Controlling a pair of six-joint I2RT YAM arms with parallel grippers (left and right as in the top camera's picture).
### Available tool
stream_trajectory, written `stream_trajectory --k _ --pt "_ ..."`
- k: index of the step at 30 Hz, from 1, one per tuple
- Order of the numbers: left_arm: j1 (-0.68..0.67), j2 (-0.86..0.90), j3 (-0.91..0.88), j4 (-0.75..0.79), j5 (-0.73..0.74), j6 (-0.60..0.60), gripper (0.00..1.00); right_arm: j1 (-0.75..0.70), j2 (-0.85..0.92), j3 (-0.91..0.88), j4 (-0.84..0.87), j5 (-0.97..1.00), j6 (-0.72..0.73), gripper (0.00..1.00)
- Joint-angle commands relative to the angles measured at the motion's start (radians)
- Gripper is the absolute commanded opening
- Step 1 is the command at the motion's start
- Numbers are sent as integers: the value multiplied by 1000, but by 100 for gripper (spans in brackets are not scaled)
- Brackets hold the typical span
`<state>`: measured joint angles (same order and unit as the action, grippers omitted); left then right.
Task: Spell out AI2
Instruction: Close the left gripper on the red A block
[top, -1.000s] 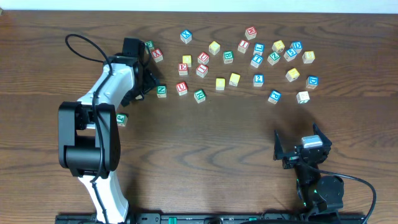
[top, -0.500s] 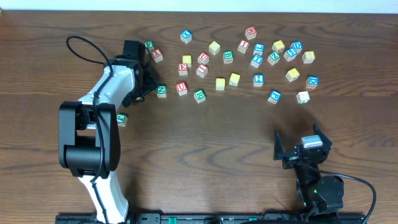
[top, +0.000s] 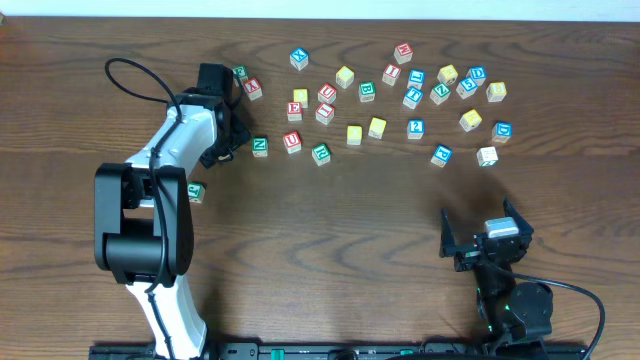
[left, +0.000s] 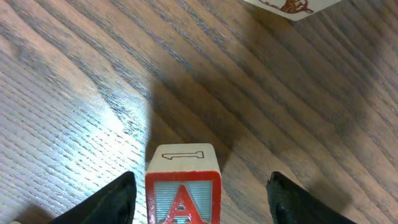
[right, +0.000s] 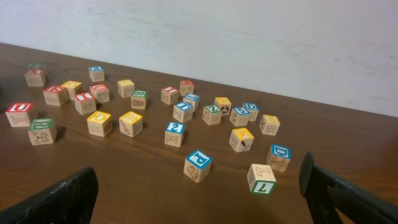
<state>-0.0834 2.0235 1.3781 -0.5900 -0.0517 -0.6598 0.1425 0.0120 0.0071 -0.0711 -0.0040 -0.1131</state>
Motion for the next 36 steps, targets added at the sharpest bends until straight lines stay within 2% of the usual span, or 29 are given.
stream_trajectory --k 1,24,31,36 --pt "2 3 -6 0 -9 -16 64 -8 -5 -2 -5 5 11 99" --pt "2 3 -29 5 -10 -60 60 -8 -5 -2 -5 5 11 99" --pt "2 3 -29 8 -10 -60 43 -8 -5 -2 -5 5 11 99" --pt "2 3 -29 8 -10 -60 43 -8 -5 -2 -5 4 11 99"
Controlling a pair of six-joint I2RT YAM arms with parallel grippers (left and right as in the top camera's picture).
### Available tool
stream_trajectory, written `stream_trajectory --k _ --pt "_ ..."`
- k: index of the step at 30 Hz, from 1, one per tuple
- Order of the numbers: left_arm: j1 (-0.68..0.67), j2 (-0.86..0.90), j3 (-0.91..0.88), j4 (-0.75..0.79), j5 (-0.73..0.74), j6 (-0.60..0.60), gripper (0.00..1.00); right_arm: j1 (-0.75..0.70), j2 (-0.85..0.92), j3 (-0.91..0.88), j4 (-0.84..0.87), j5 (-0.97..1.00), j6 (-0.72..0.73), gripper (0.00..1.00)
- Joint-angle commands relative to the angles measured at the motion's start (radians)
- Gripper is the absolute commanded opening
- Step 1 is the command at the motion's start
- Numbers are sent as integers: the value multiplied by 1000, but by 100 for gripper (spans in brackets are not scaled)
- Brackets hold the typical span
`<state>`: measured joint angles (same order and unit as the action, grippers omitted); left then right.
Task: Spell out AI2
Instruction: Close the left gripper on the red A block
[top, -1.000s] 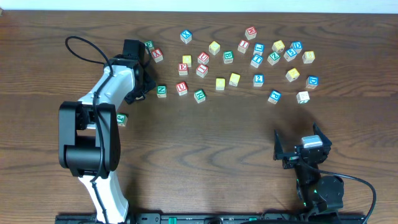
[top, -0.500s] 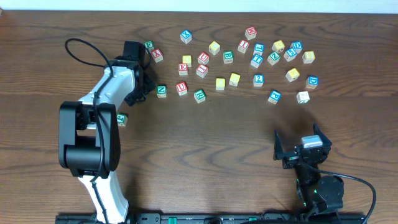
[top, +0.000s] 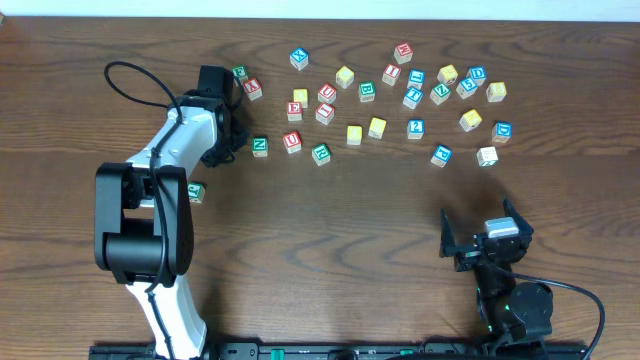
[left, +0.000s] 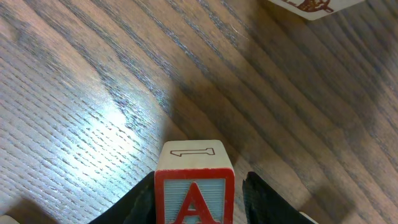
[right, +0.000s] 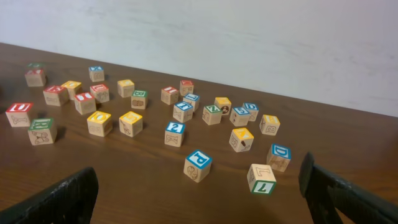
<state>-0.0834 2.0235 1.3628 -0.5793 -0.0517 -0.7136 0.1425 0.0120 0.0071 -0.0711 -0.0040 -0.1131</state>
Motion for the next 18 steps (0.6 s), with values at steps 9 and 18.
stream_trajectory --k 9,18 --pt "2 3 -14 -3 -10 -6 26 -8 -5 -2 -5 5 11 99" --pt "2 3 -14 -3 -10 -2 24 -8 -5 -2 -5 4 11 99"
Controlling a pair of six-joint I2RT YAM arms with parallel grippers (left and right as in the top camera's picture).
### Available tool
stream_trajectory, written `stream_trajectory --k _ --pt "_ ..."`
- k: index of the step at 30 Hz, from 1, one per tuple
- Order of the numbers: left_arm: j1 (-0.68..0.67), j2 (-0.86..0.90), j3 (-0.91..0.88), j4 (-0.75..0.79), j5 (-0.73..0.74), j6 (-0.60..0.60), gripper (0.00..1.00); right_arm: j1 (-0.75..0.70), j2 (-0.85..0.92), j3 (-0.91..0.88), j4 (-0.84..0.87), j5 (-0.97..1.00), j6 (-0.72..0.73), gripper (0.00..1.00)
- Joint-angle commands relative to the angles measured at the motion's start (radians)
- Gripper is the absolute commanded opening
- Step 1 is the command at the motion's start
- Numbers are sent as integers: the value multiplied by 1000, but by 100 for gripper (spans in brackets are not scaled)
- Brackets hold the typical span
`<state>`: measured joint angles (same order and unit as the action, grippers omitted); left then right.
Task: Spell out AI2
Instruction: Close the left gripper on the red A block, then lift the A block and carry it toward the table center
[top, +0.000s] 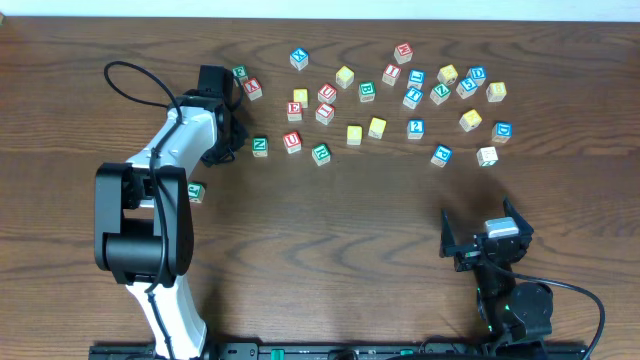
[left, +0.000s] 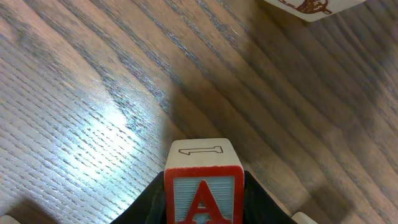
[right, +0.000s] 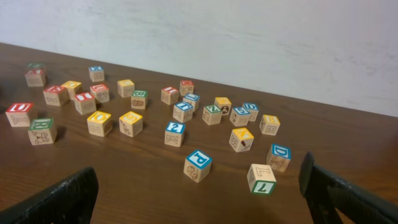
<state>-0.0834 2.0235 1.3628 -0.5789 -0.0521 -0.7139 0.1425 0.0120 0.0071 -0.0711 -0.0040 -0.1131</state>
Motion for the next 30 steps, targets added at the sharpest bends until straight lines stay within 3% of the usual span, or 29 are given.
stream_trajectory --k 1,11,19,30 --pt "2 3 -14 -3 -10 -2 24 -8 -5 -2 -5 5 11 99" --pt "2 -18 9 -3 -8 75 24 -8 -5 -2 -5 4 11 99" --pt "1 -203 10 -13 18 168 24 -8 -5 -2 -5 5 11 99" --pt "-53 -441 9 -235 19 400 24 -8 -5 -2 -5 4 11 99"
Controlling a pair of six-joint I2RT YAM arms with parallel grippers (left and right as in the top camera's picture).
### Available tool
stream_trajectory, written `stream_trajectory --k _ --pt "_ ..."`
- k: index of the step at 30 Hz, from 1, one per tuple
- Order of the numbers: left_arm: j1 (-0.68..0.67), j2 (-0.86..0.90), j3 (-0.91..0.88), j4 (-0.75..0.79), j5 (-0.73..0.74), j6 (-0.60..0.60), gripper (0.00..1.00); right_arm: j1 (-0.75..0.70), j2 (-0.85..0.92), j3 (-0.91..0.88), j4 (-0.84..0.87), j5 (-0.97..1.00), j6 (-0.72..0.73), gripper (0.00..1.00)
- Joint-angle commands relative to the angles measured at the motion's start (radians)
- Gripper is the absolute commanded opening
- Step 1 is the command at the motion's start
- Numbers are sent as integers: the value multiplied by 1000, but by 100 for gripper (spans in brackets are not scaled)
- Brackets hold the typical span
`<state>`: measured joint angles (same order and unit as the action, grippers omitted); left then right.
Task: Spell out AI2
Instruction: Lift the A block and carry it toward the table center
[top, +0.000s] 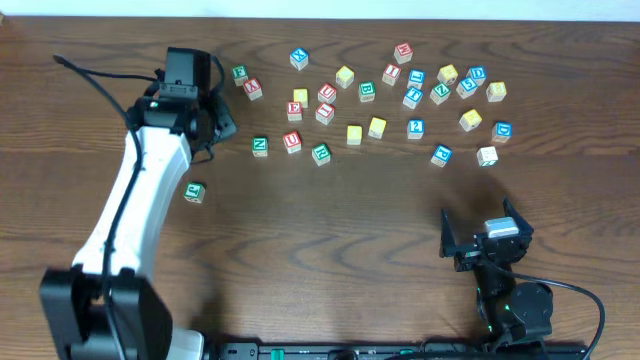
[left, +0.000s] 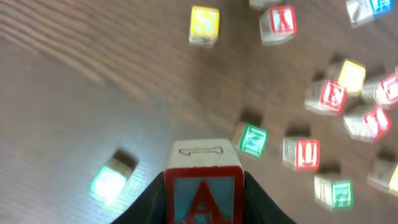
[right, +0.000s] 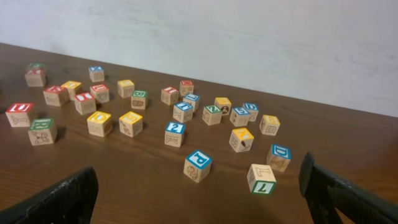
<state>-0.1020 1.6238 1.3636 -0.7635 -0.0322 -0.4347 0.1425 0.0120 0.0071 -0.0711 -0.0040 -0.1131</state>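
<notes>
The red-framed A block (left: 204, 186) sits between the fingers of my left gripper (left: 204, 198), which is shut on it and held well above the table. Seen from overhead, the left gripper (top: 212, 120) hovers at the left end of the block scatter and hides the A block. A blue 2 block (right: 175, 133) lies among the loose blocks (top: 416, 128). I cannot read which block bears the I. My right gripper (right: 199, 208) stands open near the front right (top: 482, 234), holding nothing.
Several letter blocks lie along the back of the wooden table (top: 330, 230). A green N block (left: 252, 138) and a red U block (left: 303, 154) lie just below the held block. A lone green block (top: 194, 191) lies by the left arm. A black cable (top: 100, 75) trails behind it.
My left gripper, shut on the A block, was low at the table and is now raised well above it, the arm standing further left. The right arm has not moved.
My left gripper was open around the A block on the table. Then its jaws stood close against the block's sides, then shut on it. Now the block hangs high over the table in that gripper. The right gripper stayed open and still.
</notes>
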Motion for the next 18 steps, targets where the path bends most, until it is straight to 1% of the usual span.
stream_trajectory --k 1,5,7,13,18 --pt "-47 -49 8 -71 -1 138 24 -8 -5 -2 -5 5 11 99" --pt "-113 -56 6 -142 -2 206 24 -8 -5 -2 -5 4 11 99" --pt "-149 -56 -8 -148 -2 214 24 -8 -5 -2 -5 5 11 99" --pt "-239 -55 -47 -141 -2 209 24 -8 -5 -2 -5 4 11 99" --pt "-288 -55 -97 -97 0 155 24 -8 -5 -2 -5 4 11 99"
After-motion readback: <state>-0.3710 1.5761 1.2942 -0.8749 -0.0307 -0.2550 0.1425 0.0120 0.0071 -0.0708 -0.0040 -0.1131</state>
